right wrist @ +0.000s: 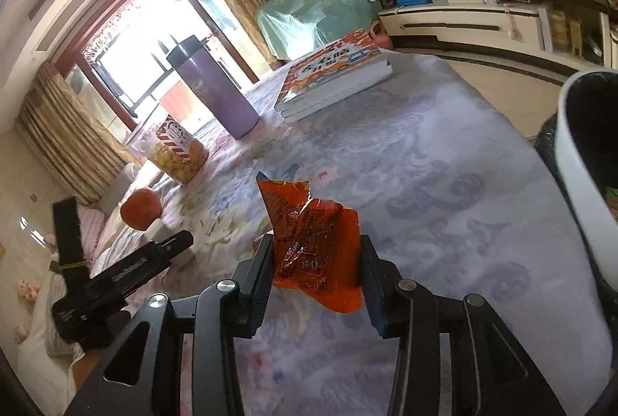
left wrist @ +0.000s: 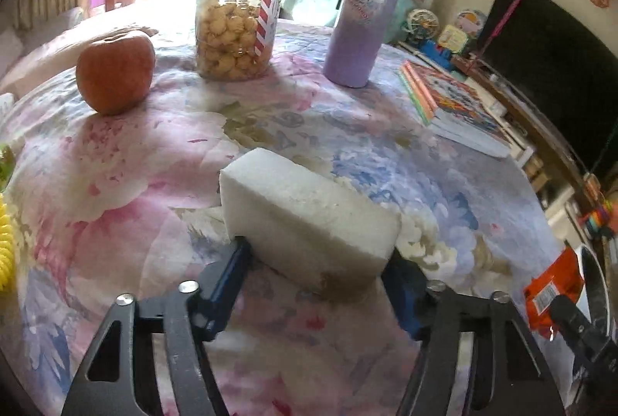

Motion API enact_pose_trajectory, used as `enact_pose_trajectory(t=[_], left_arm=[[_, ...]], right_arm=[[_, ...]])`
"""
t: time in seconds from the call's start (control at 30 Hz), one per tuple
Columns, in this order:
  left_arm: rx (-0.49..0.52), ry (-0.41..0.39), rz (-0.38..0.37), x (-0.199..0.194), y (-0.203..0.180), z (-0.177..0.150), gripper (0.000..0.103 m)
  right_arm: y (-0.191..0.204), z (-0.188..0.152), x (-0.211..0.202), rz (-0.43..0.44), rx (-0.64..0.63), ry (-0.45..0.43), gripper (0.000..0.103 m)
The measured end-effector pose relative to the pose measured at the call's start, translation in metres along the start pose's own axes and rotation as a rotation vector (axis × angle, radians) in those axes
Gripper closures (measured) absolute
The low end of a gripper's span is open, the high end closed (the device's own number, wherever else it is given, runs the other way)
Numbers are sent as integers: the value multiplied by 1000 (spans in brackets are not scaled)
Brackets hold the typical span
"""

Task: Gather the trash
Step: 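Carry the foam block with the left tool toward the bin while the right tool carries the orange bag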

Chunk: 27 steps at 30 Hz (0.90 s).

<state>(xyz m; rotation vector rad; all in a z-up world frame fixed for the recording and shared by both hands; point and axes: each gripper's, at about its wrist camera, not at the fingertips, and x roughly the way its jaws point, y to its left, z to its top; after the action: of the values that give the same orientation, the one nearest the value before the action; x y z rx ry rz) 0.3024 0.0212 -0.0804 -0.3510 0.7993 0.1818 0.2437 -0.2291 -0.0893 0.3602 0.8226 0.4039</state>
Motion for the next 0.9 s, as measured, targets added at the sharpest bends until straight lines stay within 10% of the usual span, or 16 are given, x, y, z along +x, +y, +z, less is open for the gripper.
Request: enact_pose_trajectory(t=[0.2, 0.9], left_arm=[[104, 13, -92, -19, -5, -11, 73], [428, 53, -344, -77, -87, -70, 76]], right_arm=[[-4, -7, -16, 13, -2, -15, 61], [-20, -39, -98, -21, -2, -103, 61]])
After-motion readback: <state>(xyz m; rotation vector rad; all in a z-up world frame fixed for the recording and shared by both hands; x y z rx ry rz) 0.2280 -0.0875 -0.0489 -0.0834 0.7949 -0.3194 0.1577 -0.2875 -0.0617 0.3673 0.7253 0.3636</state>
